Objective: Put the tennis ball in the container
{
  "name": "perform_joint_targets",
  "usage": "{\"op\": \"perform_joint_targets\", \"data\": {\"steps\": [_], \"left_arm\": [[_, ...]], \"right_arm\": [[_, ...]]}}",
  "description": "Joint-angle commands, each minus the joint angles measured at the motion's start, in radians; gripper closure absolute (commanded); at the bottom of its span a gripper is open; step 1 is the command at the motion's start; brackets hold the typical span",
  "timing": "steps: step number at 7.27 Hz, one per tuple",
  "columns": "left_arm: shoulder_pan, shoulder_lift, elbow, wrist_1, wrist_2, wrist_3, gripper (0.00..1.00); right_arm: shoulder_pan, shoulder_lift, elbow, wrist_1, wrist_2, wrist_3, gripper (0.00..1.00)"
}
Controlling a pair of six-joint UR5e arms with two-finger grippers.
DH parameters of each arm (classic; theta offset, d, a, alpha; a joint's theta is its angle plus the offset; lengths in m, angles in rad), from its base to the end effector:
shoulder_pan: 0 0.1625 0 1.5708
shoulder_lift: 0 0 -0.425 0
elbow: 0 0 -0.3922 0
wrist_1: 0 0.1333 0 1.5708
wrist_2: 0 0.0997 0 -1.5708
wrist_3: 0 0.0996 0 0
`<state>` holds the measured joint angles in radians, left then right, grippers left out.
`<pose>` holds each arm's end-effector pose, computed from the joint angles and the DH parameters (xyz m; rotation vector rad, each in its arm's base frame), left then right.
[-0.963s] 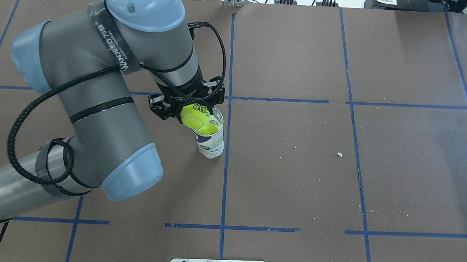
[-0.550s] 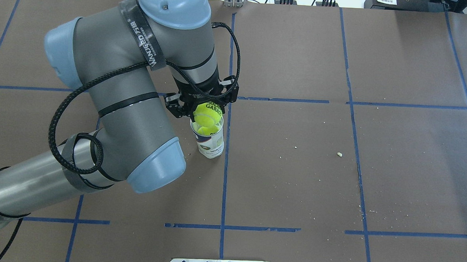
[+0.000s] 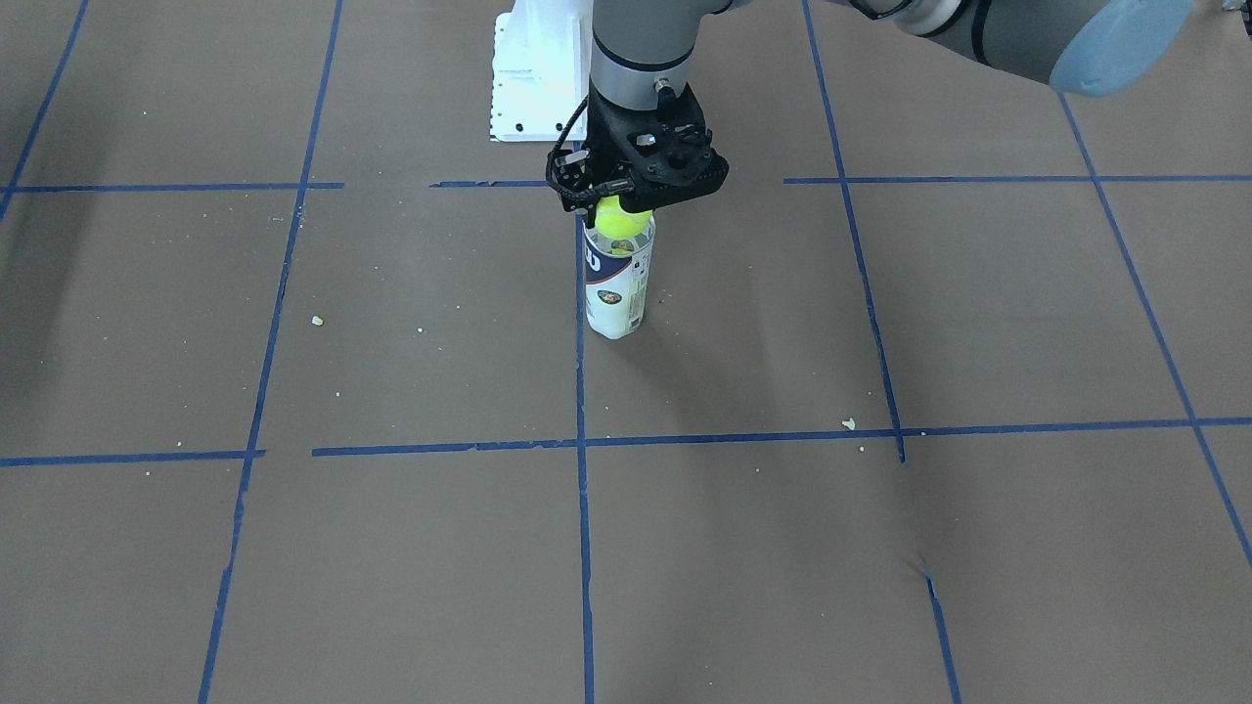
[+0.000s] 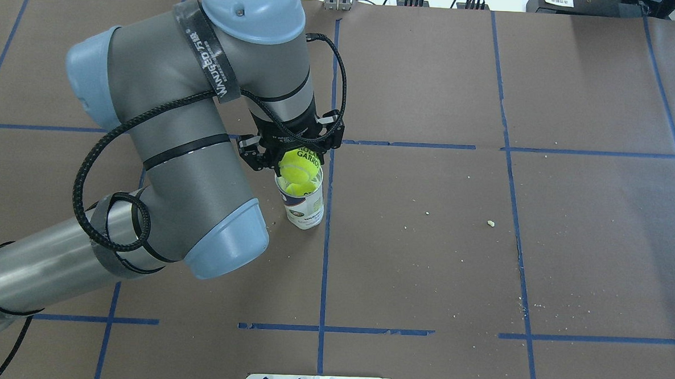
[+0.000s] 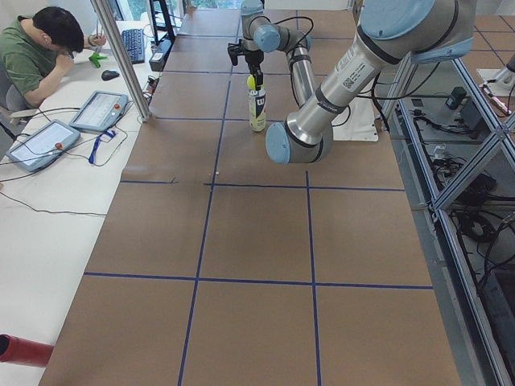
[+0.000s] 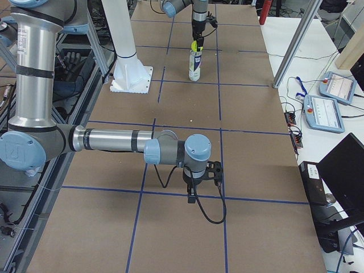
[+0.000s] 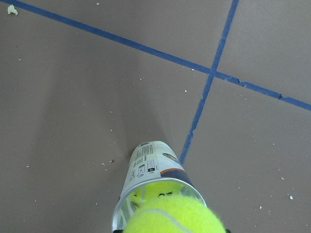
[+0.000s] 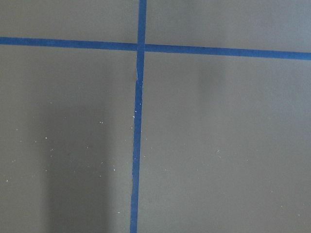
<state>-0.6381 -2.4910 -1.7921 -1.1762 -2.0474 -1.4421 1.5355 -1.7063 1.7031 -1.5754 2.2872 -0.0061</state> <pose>0.4576 -0.4484 0.0605 -0.1475 0.8514 -0.2996 0.0525 -0.4360 0.6608 -0.0179 -0.7163 -0.0368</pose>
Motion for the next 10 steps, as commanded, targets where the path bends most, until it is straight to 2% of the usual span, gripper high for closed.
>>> {"op": "perform_joint_targets", "data": {"steps": [1, 2, 4, 5, 6, 8, 10], "left_arm": [[0.000, 0.001, -0.004, 0.001, 0.001, 0.000, 0.07], [0.000, 0.007, -0.009, 0.001, 0.003, 0.000, 0.01], [-0.005, 0.024, -0.027, 0.000, 0.003, 0.011, 0.01], [-0.008, 0.099, -0.105, -0.005, 0.004, 0.035, 0.01], [-0.017, 0.189, -0.194, -0.016, 0.004, 0.158, 0.01], [-0.174, 0.365, -0.222, -0.156, -0.010, 0.416, 0.01], [-0.330, 0.530, -0.213, -0.215, -0.075, 0.715, 0.01]], "right_arm": [[0.000, 0.000, 0.000, 0.000, 0.000, 0.000, 0.00], [0.000, 0.000, 0.000, 0.000, 0.000, 0.000, 0.00], [0.000, 0.000, 0.000, -0.001, 0.000, 0.000, 0.00], [0.000, -0.001, 0.000, 0.000, 0.000, 0.000, 0.00], [0.000, 0.000, 0.000, 0.000, 0.000, 0.000, 0.00], [0.000, -0.001, 0.000, 0.000, 0.000, 0.000, 0.00], [0.000, 0.000, 0.000, 0.000, 0.000, 0.000, 0.00]]}}
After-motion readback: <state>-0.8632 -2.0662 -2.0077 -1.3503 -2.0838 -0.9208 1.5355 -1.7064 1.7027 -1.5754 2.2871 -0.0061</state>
